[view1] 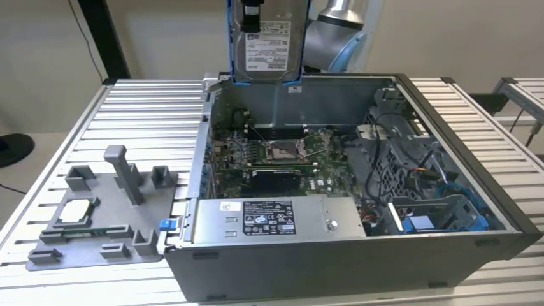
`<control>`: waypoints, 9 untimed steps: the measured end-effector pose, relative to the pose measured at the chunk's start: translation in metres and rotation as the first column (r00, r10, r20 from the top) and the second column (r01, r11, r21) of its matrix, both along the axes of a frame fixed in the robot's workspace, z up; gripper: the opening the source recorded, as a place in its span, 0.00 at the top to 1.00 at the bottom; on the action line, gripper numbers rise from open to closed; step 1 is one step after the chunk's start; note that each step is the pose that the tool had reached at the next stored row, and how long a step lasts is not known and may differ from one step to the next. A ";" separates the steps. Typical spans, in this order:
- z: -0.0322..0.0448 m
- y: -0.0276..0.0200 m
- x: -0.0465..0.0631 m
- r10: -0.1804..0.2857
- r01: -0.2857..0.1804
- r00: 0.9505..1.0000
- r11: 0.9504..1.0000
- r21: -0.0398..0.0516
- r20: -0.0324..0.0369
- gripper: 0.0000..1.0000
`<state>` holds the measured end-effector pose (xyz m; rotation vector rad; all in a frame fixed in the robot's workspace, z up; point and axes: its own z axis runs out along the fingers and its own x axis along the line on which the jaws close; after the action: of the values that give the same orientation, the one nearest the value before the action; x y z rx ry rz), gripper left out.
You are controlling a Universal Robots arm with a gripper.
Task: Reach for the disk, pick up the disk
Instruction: 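Pick up the disk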
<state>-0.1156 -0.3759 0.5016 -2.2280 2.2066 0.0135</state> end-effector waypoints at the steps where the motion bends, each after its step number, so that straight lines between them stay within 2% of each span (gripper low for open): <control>1: 0.0000 0.0000 0.007 0.000 0.000 1.000 1.000 0.000 0.000 1.00; 9: 0.0000 0.0000 0.042 0.000 0.000 1.000 1.000 0.000 0.000 1.00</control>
<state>-0.0740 -0.3759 0.5016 -2.2280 2.2066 0.0135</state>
